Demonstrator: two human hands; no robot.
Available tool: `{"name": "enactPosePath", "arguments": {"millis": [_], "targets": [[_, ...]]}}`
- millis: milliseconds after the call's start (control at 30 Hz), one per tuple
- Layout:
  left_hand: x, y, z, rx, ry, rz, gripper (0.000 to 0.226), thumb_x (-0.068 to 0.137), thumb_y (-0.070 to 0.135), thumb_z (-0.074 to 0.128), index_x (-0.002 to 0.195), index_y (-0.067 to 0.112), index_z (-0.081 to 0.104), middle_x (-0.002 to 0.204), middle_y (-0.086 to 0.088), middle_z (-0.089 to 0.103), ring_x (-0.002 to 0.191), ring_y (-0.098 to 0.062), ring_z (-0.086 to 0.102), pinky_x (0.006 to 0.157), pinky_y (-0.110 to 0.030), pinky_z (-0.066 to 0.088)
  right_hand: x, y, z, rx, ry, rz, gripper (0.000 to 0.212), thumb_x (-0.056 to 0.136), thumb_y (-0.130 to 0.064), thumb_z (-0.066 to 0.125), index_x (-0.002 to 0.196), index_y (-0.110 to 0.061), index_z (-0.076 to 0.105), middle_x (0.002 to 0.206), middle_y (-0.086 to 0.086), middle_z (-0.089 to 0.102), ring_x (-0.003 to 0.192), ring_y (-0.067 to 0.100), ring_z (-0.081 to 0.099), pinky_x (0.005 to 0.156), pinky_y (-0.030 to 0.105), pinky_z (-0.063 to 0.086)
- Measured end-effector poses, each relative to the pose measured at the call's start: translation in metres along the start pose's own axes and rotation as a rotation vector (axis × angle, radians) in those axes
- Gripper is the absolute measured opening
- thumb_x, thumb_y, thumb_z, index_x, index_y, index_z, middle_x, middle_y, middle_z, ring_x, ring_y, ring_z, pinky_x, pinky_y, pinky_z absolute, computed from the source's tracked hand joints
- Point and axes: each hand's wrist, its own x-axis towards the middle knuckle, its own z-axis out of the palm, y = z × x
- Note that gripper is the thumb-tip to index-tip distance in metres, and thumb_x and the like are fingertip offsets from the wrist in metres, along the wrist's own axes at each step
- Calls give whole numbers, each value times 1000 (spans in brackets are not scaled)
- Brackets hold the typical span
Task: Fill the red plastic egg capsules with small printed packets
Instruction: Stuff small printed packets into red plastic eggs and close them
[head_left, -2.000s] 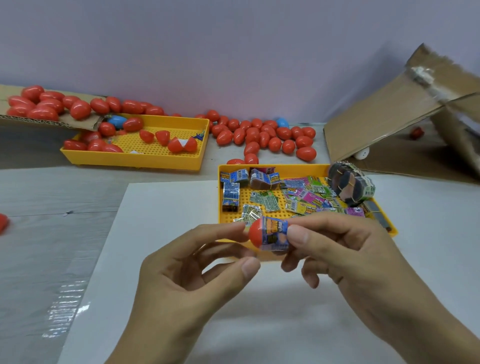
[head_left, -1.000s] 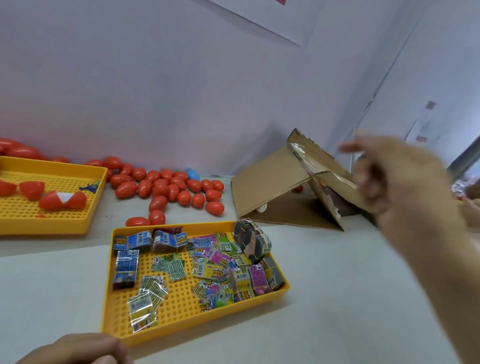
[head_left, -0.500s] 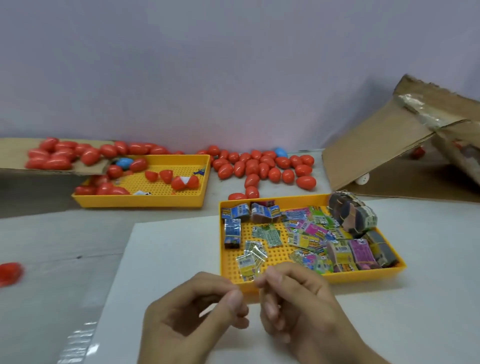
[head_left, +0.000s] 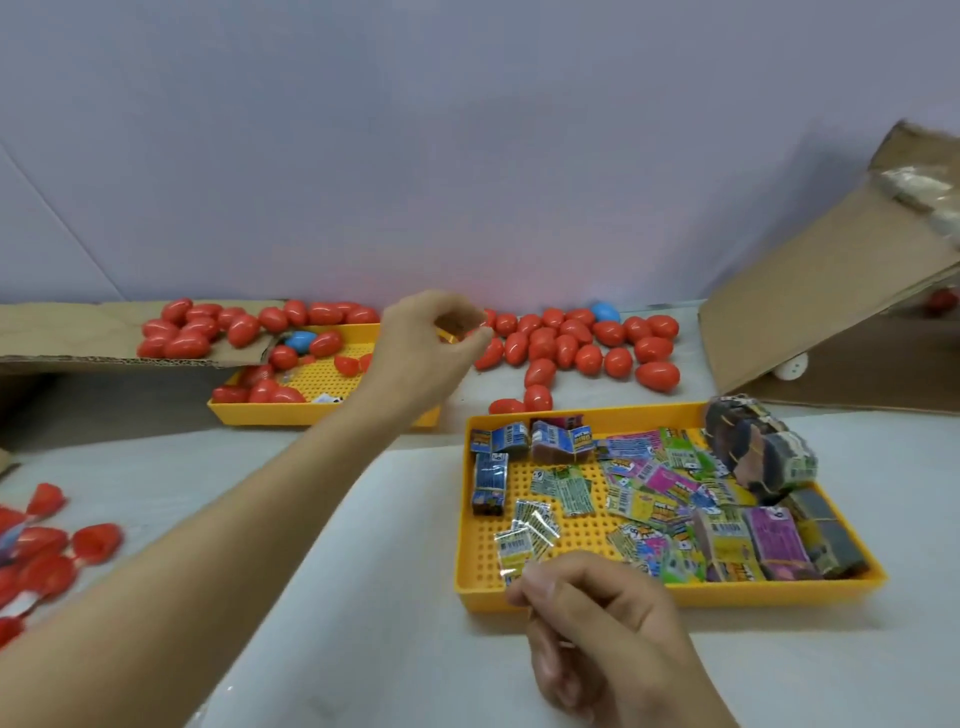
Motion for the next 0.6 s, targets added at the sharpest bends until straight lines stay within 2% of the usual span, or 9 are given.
{"name": "enactPosePath", "arguments": {"millis": [67, 133, 233, 467, 533, 567, 600], "targets": [[30, -12, 22, 323, -106, 46, 17, 84, 15, 71, 99, 9, 75, 99, -7, 74, 96, -23, 65, 76, -23, 45, -1, -1, 0, -5, -4, 11, 51, 52, -52, 89, 70, -7, 75, 45, 9, 54, 35, 15, 41, 39, 19, 33], [45, -23, 42, 631, -229, 76, 23, 84, 22, 67, 103, 11, 74, 104, -9, 72, 101, -31, 60, 79, -31, 43, -1, -3, 0, -17, -12, 14, 39, 58, -46, 83, 69, -9, 75, 45, 8, 55, 35, 13, 44, 39, 18, 35], [51, -36, 58, 842, -255, 91, 21, 86, 26, 63, 103, 15, 69, 104, -7, 66, 101, -30, 57, 80, -36, 41, -2, -6, 1, -14, -16, 25, 34, 60, -42, 82, 69, -10, 76, 46, 6, 57, 36, 11, 46, 41, 17, 37], [42, -49, 61, 758, -114, 145, 23, 87, 28, 67, 104, 14, 72, 100, -8, 69, 100, -30, 58, 86, -41, 40, -2, -6, 3, -17, 5, 10, 35, 64, -39, 82, 74, -7, 74, 48, 4, 58, 38, 8, 46, 44, 16, 37], [36, -40, 57, 531, -46, 158, 25, 87, 23, 70, 108, 10, 74, 101, -10, 71, 96, -29, 61, 85, -39, 45, -2, -7, 2, -29, 5, 3, 33, 65, -39, 81, 74, -8, 74, 48, 3, 58, 38, 7, 46, 44, 16, 37], [31, -32, 53, 380, -11, 157, 25, 87, 19, 72, 110, 8, 74, 102, -9, 72, 94, -25, 62, 84, -34, 49, -2, -8, 1, -41, 0, -4, 31, 67, -40, 81, 74, -10, 74, 49, 2, 58, 38, 7, 46, 44, 16, 37], [25, -22, 47, 245, 10, 144, 27, 87, 15, 73, 112, 8, 73, 103, -6, 72, 90, -18, 63, 81, -23, 49, -3, -8, 0, -57, -8, -12, 30, 68, -41, 80, 74, -12, 74, 50, 2, 59, 38, 7, 46, 44, 16, 37]]}}
